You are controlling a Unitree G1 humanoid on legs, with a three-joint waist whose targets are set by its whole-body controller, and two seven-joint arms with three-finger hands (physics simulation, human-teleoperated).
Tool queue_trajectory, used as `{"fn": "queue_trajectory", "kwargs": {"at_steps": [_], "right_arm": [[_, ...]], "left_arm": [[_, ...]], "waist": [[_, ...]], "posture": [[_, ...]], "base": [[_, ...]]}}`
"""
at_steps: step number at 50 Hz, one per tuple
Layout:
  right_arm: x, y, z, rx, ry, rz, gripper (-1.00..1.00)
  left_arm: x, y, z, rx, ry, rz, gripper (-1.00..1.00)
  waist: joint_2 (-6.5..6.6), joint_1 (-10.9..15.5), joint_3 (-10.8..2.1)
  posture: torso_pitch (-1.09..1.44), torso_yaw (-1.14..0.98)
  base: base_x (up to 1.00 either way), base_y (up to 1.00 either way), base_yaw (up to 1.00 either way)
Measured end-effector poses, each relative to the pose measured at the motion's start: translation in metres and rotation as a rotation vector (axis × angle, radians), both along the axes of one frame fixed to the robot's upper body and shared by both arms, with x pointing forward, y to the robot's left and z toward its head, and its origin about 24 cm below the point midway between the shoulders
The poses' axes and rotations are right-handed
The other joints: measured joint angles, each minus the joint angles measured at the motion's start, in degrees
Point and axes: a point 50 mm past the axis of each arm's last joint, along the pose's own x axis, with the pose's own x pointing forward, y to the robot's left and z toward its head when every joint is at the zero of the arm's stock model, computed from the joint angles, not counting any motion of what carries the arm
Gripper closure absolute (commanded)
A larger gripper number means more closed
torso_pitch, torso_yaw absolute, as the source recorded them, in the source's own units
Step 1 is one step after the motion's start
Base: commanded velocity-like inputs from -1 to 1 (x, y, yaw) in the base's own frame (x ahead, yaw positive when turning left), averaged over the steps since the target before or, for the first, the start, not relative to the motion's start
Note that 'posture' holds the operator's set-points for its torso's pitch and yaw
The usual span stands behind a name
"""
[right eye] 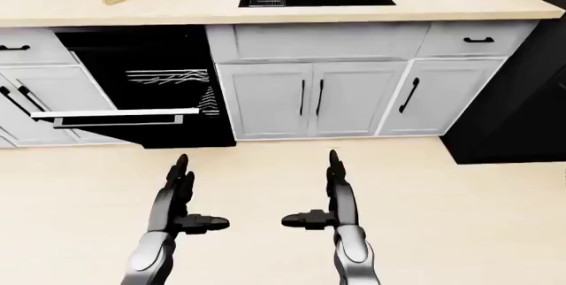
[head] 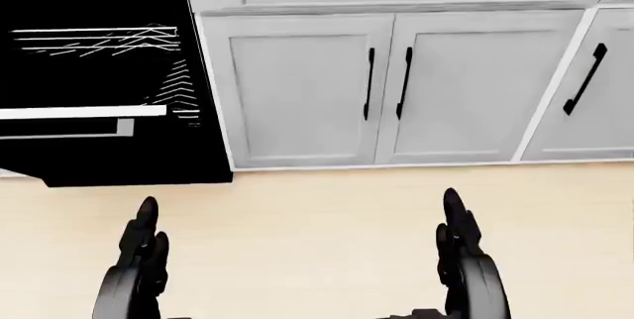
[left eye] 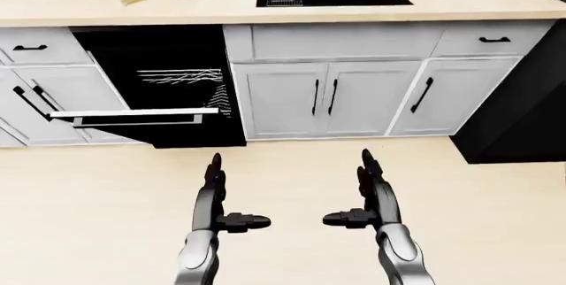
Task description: Close the dishwasher door
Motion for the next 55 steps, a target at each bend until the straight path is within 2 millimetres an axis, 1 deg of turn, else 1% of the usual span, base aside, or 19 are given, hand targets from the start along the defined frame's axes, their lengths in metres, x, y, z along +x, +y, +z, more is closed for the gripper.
{"fn": "queue_trajectory", "kwargs": {"at_steps": [1,3,4,5,7,11,15,17,20,25,28,31,35,43,47,51,53,55], "right_arm": [[0.0,-0.001,0.004,-0.009,-0.026,-0.015,-1.0],[0.004,-0.002,0.023,-0.018,-0.137,-0.048,-1.0],[0.007,-0.002,0.028,-0.011,-0.176,-0.056,-1.0],[0.007,-0.002,0.028,-0.012,-0.183,-0.065,-1.0],[0.004,-0.002,0.024,-0.016,-0.161,-0.067,-1.0],[-0.002,0.001,0.019,-0.007,-0.118,-0.055,-1.0],[-0.001,0.001,0.018,-0.037,-0.111,-0.071,-1.0],[0.0,-0.002,0.017,-0.059,-0.107,-0.098,-1.0],[-0.004,-0.008,0.019,-0.082,-0.123,-0.132,-1.0],[-0.004,-0.005,0.022,-0.12,-0.138,-0.133,-1.0],[-0.007,-0.009,0.019,-0.126,-0.118,-0.145,-1.0],[-0.007,-0.007,0.021,-0.123,-0.124,-0.135,-1.0],[-0.006,-0.003,0.024,-0.119,-0.142,-0.114,-1.0],[-0.007,-0.005,0.021,-0.124,-0.13,-0.123,-1.0],[-0.008,-0.004,0.022,-0.119,-0.131,-0.121,-1.0],[-0.008,-0.004,0.023,-0.118,-0.136,-0.121,-1.0],[-0.009,-0.006,0.022,-0.122,-0.131,-0.126,-1.0],[-0.01,-0.009,0.021,-0.127,-0.126,-0.138,-1.0]], "left_arm": [[0.001,0.0,0.004,0.002,-0.02,-0.002,-1.0],[0.007,-0.001,0.02,0.007,-0.104,-0.006,-1.0],[0.008,-0.001,0.024,0.008,-0.129,-0.007,-1.0],[0.007,-0.002,0.023,0.006,-0.129,-0.008,-1.0],[0.004,-0.002,0.018,0.002,-0.104,-0.011,-1.0],[0.002,0.001,0.013,0.001,-0.07,-0.001,-1.0],[0.003,0.001,0.015,0.0,-0.078,0.001,-1.0],[0.003,0.0,0.017,-0.001,-0.087,-0.002,-1.0],[0.003,0.001,0.019,-0.001,-0.097,0.0,-1.0],[0.003,0.002,0.019,-0.001,-0.095,0.002,-1.0],[0.003,-0.003,0.018,-0.008,-0.089,-0.017,-1.0],[0.002,0.001,0.019,-0.003,-0.095,-0.003,-1.0],[0.001,0.005,0.019,0.002,-0.095,0.018,-1.0],[0.002,0.0,0.019,-0.005,-0.092,-0.004,-1.0],[0.003,0.003,0.018,-0.002,-0.09,0.005,-1.0],[0.003,0.005,0.017,0.0,-0.087,0.013,-1.0],[0.003,0.003,0.017,-0.005,-0.083,0.008,-1.0],[0.003,0.0,0.017,-0.011,-0.083,-0.003,-1.0]], "waist": [[-0.2,0.0,-0.58],[-0.13,0.23,-3.41],[-0.37,0.19,-2.88],[-0.5,0.23,-2.35],[-0.49,0.36,-3.11],[-0.34,0.4,-3.1],[-0.23,0.45,-3.39],[-0.21,0.55,-3.66],[-0.2,0.57,-3.93],[-0.29,0.44,-4.11],[-0.2,0.83,-3.38],[-0.05,1.4,-2.98],[0.29,2.02,-2.84],[0.76,2.35,-2.46],[0.48,2.75,-2.29],[-0.25,2.78,-1.97],[-0.03,2.63,-1.93],[0.58,1.96,-2.07]], "posture": [[0.0,0.0],[0.0,0.0],[0.0,0.0],[0.0,0.0],[0.0,0.0],[0.0,0.0],[0.0,0.0],[0.0,0.0],[0.0,0.0],[0.0,0.0],[0.0,0.0],[0.0,0.0],[0.0,0.0],[0.0,0.0],[0.0,0.0],[0.0,0.0],[0.0,0.0],[0.0,0.0]], "base": [[0.0,0.0,0.0],[0.0,0.0,0.0],[0.0,0.0,0.0],[0.0,0.0,0.0],[0.0,0.0,0.0],[0.0,0.0,0.0],[0.0,0.0,0.0],[0.0,0.0,0.0],[0.0,0.0,0.0],[0.0,0.0,0.12],[0.0,0.0,0.65],[0.0,0.0,0.64],[0.0,0.0,0.53],[0.0,0.0,0.52],[0.0,0.0,0.52],[0.0,0.0,0.52],[0.0,0.0,0.52],[0.0,0.0,0.52]]}}
